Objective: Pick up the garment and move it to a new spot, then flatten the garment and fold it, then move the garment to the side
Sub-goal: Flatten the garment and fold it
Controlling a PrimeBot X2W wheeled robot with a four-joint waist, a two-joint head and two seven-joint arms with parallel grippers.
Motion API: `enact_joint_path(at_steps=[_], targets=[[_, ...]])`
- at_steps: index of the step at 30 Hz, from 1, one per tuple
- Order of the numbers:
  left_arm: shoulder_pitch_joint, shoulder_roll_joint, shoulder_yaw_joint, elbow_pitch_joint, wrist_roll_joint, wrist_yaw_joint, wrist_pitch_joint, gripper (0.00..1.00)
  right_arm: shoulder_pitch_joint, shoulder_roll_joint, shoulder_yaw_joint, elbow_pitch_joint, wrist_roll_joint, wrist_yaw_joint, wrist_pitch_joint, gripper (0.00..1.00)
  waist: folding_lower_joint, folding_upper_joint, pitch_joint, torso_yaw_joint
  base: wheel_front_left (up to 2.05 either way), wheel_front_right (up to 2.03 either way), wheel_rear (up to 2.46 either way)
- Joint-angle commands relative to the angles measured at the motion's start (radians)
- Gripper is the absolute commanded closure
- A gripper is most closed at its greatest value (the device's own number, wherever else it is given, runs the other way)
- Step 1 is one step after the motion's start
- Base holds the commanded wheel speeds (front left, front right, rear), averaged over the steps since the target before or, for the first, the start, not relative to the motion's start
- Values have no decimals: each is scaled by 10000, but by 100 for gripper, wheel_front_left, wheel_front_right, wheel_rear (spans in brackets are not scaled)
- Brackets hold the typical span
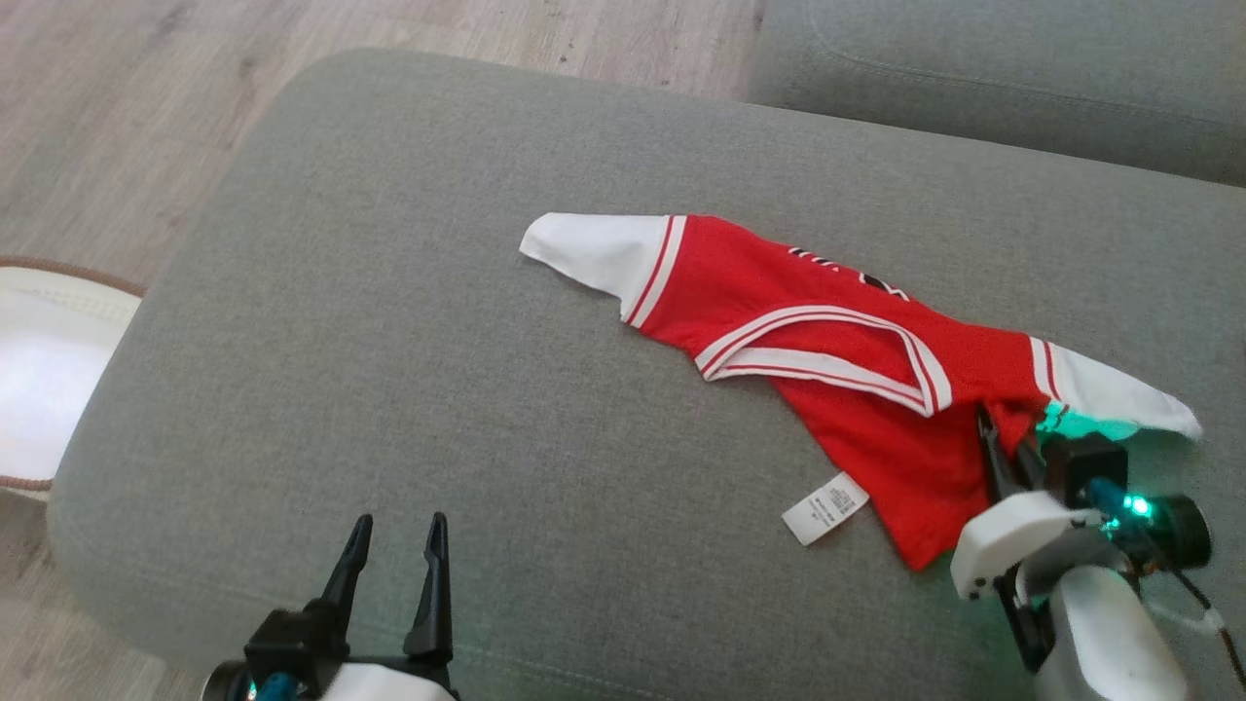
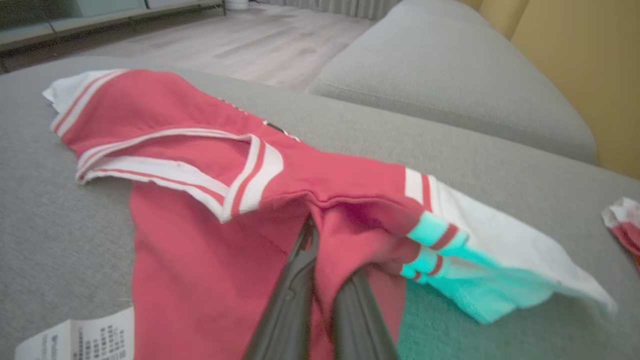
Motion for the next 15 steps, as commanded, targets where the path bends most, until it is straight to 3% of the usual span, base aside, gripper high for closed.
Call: enact_joint_path(at_steps=[1, 9, 15], targets=[[-426, 31, 403, -219, 106, -39, -154, 0, -546, -58, 235, -319, 39, -7, -200, 100, -1, 0, -16, -43, 0, 0, 0], [-536, -98, 429, -218, 194, -144, -184, 0, -1623, -141, 343, -930, -552, -7, -45, 100, -1, 0, 141, -77, 0, 0, 0], [-881, -315, 326, -282, 366, -366, -198, 0, -3531, -1067, 365, -203, -1011, -7, 586, 100, -1, 0, 566, 445, 0, 0, 0]])
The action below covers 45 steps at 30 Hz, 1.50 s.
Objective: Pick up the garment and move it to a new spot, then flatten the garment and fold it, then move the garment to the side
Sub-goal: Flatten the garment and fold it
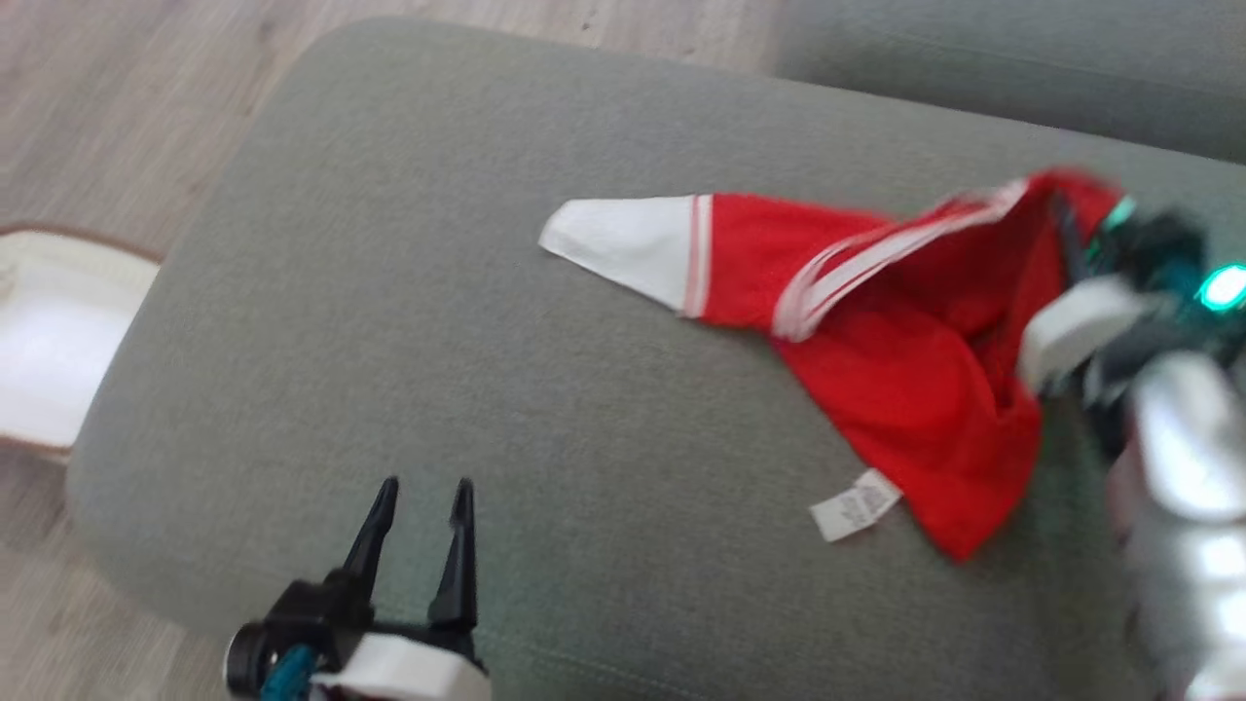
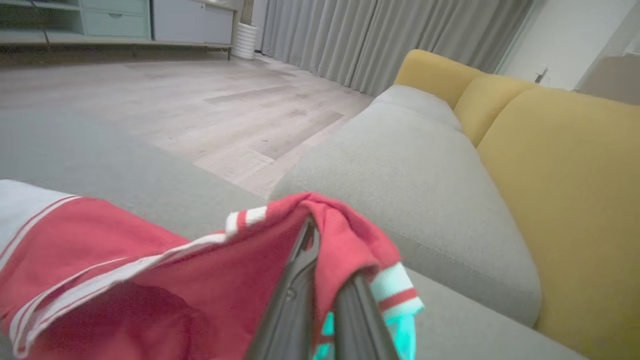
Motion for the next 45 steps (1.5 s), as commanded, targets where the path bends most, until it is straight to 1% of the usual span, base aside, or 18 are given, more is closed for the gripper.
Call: enact_joint_path(at_steps=[1, 4, 7, 8, 12, 13, 14, 15, 18, 21, 28, 35, 39, 42, 45], targets=[[-642, -63, 284, -283, 154, -103, -113, 0, -1134, -503, 290, 80, -166, -7, 172, 100, 0, 0, 321, 410, 0, 0, 0], [-864, -212, 203, -260, 242, -264, -118, 0, -2119, -1187, 416, 865, -349, -7, 364, 100, 0, 0, 581, 779, 0, 0, 0], [-1045, -374, 138, -251, 318, -397, -121, 0, -3018, -1694, 555, 1715, -536, -7, 492, 100, 0, 0, 896, 1088, 0, 0, 0], [-1045, -374, 138, -251, 318, -397, -121, 0, -3018, -1694, 555, 1715, -536, -7, 492, 100, 0, 0, 896, 1088, 0, 0, 0], [-1266, -586, 67, -186, 422, -591, -124, 0, -3913, -2123, 681, 2746, -780, -7, 438, 100, 0, 0, 1311, 1430, 0, 0, 0], [-1322, -636, 60, -171, 453, -641, -125, 0, -4091, -2191, 691, 2957, -827, -7, 369, 87, 0, 0, 1404, 1500, 0, 0, 0], [-1417, -728, 73, -145, 518, -722, -125, 0, -4371, -2255, 707, 3338, -921, -7, 193, 11, 0, 0, 1516, 1579, 0, 0, 0], [-1448, -758, 78, -126, 555, -747, -125, 0, -4459, -2237, 720, 3500, -981, -7, 126, 0, 0, 0, 1532, 1583, 0, 0, 0], [-1511, -822, 113, -90, 654, -797, -126, 0, -4677, -2121, 680, 3922, -1043, -7, -151, 0, 0, 0, 1515, 1507, 0, 0, 0], [-1486, -838, 210, -59, 707, -819, -126, 0, -4685, -1914, 676, 4261, -1073, -7, -509, 0, 0, 0, 1323, 1258, 0, 0, 0], [-1194, -708, 506, 20, 757, -795, -127, 0, -4063, -1265, 458, 4899, -818, -7, -963, 0, 0, 0, 472, 216, 0, 0, 0], [-776, -504, 603, 53, 700, -691, -101, 0, -2906, -515, 632, 5199, -481, -7, -1217, 0, 0, 0, -521, -715, 0, 0, 0], [-537, -375, 621, 1, 656, -593, -24, 0, -2090, -98, 642, 4717, -81, -7, -1280, 0, 0, 0, -973, -1090, 0, 0, 0], [-401, -271, 616, -65, 639, -551, 39, 0, -1223, 258, 687, 3768, 389, -7, -1287, 0, 0, 0, -1218, -1319, 0, 0, 0], [-419, -155, 555, -109, 703, -560, 126, 0, -225, 474, 730, 2553, 811, -7, -1288, 0, 0, 0, -1297, -1502, 0, 0, 0]])
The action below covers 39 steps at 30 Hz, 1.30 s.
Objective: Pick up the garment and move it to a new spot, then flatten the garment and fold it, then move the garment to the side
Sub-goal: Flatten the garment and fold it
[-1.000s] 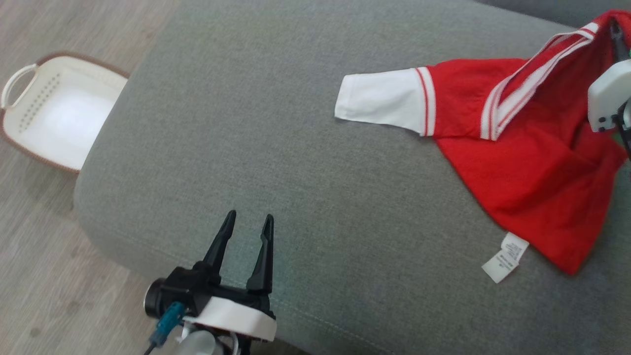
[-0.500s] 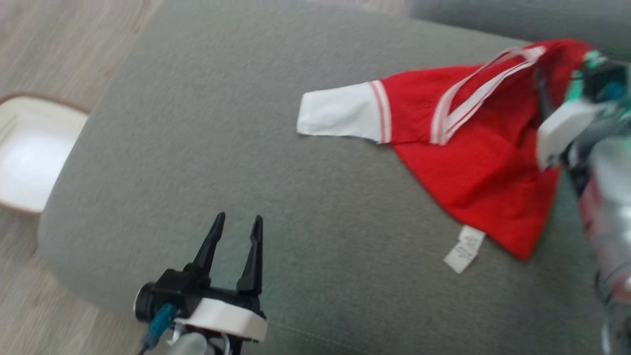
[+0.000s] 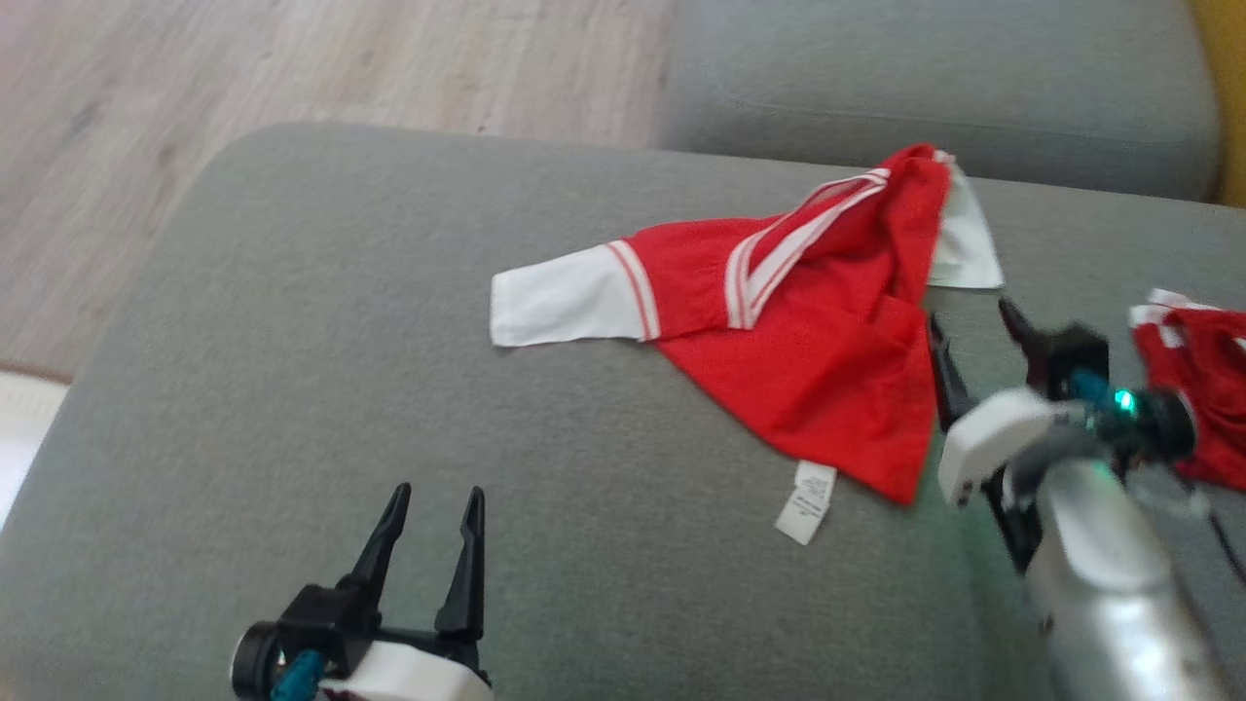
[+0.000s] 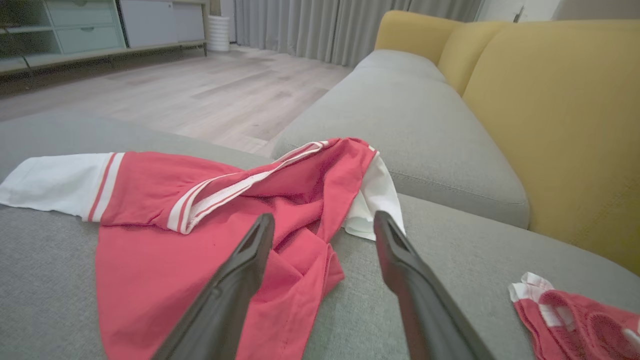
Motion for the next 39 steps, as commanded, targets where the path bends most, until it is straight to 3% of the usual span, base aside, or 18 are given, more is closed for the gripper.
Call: enact_joint_path(at_steps=[1, 8, 9, 19, 25, 39], targets=[[-415, 215, 271, -335, 91, 10, 57, 0, 269, 145, 195, -860, 186, -7, -134, 0, 3, -1, -168, -258, 0, 0, 0], [-1187, 343, -38, 39, 360, -210, 584, 0, 2083, 341, 242, -3196, 752, -7, -136, 0, 3, -1, -18, -705, 0, 0, 0], [-1667, 339, -97, 307, 449, -329, 728, 0, 2489, 349, 589, -3828, 1250, -7, -136, 0, 3, -1, 164, -872, 0, 0, 0], [-4580, 156, -338, 2848, 851, -1085, 1375, 0, 2825, 354, 1492, -5949, 1925, -7, 234, 0, 3, -1, 1564, -1737, 0, 0, 0], [-6150, -161, -597, 4692, 1063, -1655, 1361, 0, 2591, 354, 1574, -6842, 1789, -7, 565, 0, 3, -1, 2502, -2269, 0, 0, 0], [-7758, 4, -959, 7744, 1270, -2333, 1786, 0, 2495, 355, 1479, -7592, 1794, -7, 714, 0, 3, -1, 3288, -2815, 0, 0, 0]])
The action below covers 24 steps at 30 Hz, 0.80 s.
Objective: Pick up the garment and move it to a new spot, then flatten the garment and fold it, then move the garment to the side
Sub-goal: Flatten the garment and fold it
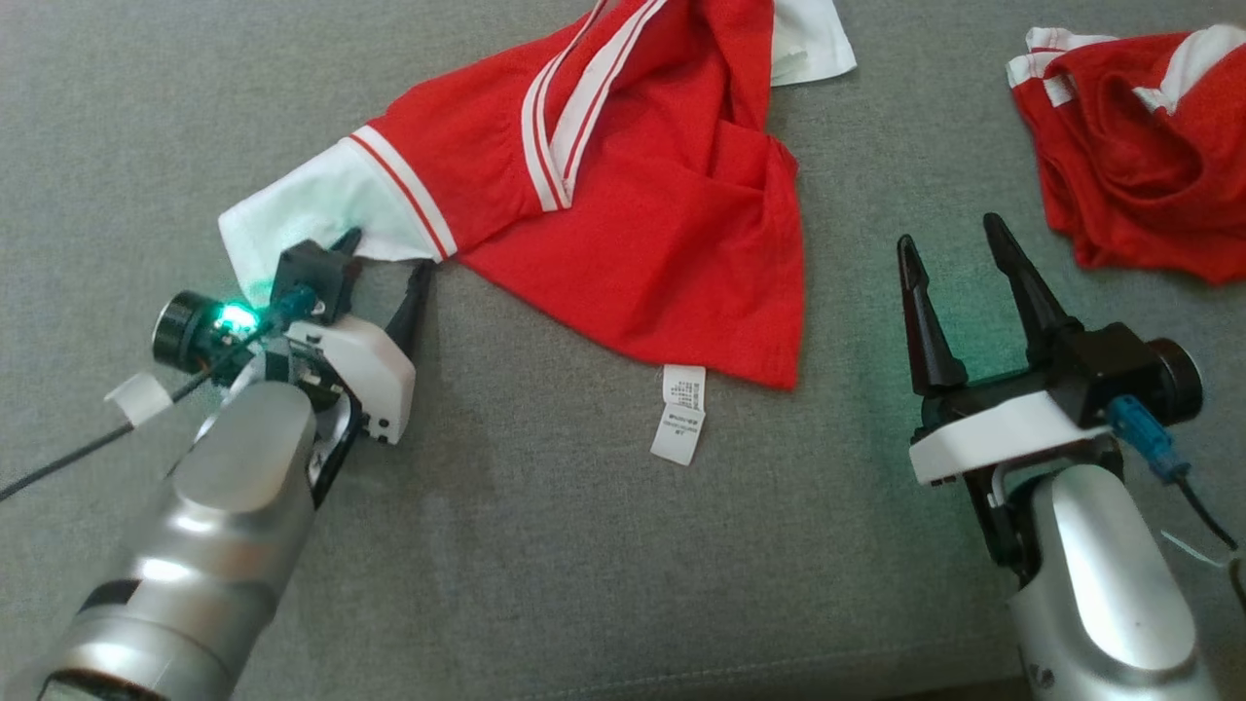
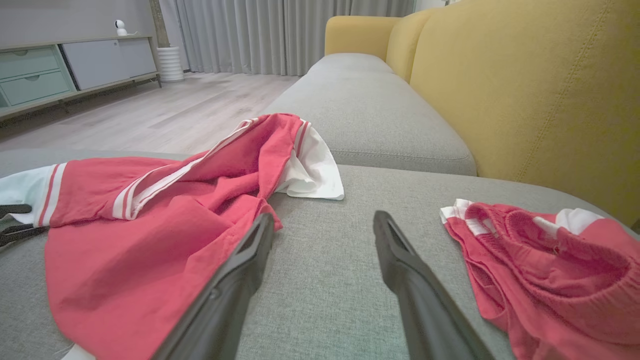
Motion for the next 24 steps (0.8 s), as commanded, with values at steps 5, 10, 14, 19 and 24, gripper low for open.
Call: enact_joint_path(at_steps=[5, 10, 14, 19, 24], targets=[[-436, 256, 202, 558, -111, -97, -43, 54, -126, 12, 134, -452, 141, -7, -57, 0, -1, 0, -19, -17, 0, 0, 0], [-595, 221, 181, 826, -140, -122, -435, 100, -84, 12, 35, -486, 159, -7, -113, 0, -1, 0, -56, 49, 0, 0, 0], [-622, 225, 131, 771, -61, -63, -1008, 100, -11, 12, -75, -449, 168, -7, -165, 0, -1, 0, -166, 144, 0, 0, 0], [-633, 85, 66, 349, -40, -106, -1546, 100, 141, 12, -285, -364, 236, -7, -216, 0, -1, 0, -421, 378, 0, 0, 0], [-1242, 328, 236, -740, -277, -291, -1457, 100, 217, 12, -345, -350, 301, -7, -208, 0, -1, 0, -555, 527, 0, 0, 0]])
